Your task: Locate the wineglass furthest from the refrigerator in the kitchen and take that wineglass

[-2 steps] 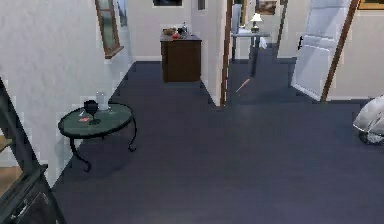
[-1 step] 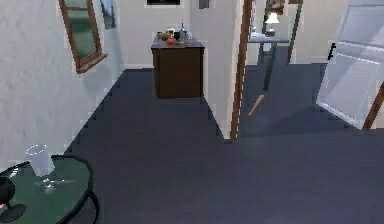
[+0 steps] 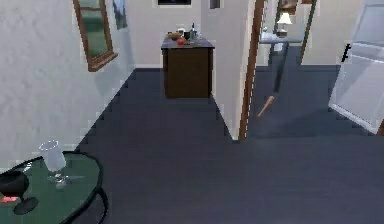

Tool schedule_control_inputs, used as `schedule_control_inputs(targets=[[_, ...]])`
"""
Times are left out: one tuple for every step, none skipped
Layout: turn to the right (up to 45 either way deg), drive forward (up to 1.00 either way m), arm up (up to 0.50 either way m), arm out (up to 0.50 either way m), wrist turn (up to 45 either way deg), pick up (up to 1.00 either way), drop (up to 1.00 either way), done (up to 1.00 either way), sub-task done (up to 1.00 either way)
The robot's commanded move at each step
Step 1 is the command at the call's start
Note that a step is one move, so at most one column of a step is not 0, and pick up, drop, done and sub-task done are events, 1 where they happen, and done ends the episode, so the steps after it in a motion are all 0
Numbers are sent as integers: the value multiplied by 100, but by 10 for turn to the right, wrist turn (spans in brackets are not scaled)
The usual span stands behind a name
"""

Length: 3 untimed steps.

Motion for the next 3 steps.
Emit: schedule_control_inputs(targets=[[0, 100, 0, 0, 0, 0, 0, 0, 0], [0, 45, 0, 0, 0, 0, 0, 0, 0], [-180, 0, 0, 0, 0, 0, 0, 0, 0]])
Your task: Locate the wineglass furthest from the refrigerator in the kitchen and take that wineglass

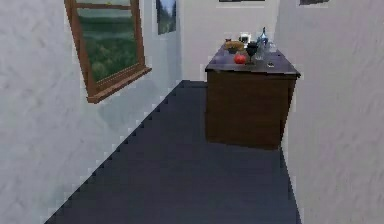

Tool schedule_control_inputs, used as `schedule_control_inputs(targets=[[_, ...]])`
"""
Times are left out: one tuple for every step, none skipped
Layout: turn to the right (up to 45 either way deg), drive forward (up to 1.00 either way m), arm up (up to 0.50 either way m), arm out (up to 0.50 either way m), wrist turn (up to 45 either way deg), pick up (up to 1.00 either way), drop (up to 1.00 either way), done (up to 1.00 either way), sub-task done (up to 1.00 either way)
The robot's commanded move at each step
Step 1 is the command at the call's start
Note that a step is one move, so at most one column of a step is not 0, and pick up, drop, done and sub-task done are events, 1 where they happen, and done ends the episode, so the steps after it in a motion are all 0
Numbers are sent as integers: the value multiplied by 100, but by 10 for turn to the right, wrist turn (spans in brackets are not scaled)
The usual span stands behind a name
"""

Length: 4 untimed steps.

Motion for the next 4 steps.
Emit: schedule_control_inputs(targets=[[0, 15, 0, 0, 0, 0, 0, 0, 0], [0, 100, 0, 0, 0, 0, 0, 0, 0], [30, 0, 0, 0, 0, 0, 0, 0, 0], [0, 40, 0, 0, 0, 0, 0, 0, 0]])
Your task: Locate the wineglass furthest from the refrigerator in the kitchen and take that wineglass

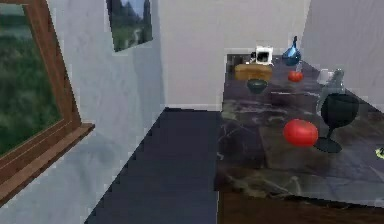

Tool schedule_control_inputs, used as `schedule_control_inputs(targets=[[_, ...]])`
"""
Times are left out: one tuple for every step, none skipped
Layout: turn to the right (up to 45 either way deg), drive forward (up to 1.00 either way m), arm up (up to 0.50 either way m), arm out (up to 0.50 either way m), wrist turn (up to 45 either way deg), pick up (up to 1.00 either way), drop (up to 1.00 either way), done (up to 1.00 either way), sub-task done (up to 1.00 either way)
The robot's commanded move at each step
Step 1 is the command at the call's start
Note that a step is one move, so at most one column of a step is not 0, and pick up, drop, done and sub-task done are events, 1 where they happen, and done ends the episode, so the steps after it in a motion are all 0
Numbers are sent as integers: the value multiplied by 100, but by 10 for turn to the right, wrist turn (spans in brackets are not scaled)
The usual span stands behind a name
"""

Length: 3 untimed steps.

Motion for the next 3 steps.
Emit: schedule_control_inputs(targets=[[-450, 0, 0, 0, 0, 0, 0, 0, 0], [450, 0, 0, 0, 0, 0, 0, 0, 0], [180, 0, 0, 0, 0, 0, 0, 0, 0]])
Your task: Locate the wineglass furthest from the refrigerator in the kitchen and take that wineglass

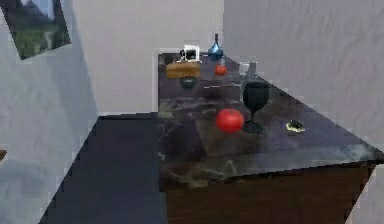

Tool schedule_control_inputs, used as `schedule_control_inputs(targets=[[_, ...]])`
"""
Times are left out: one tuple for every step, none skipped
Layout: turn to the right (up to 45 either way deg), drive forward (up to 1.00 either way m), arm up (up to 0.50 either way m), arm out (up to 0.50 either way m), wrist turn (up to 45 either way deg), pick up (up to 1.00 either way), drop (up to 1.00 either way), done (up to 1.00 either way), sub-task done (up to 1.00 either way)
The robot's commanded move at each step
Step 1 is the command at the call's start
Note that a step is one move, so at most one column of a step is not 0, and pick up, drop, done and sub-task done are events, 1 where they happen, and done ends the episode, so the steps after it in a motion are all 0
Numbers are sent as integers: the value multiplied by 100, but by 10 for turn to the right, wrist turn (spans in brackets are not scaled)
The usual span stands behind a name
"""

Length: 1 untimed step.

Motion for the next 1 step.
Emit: schedule_control_inputs(targets=[[0, 30, 0, 0, 0, 0, 0, 0, 0]])
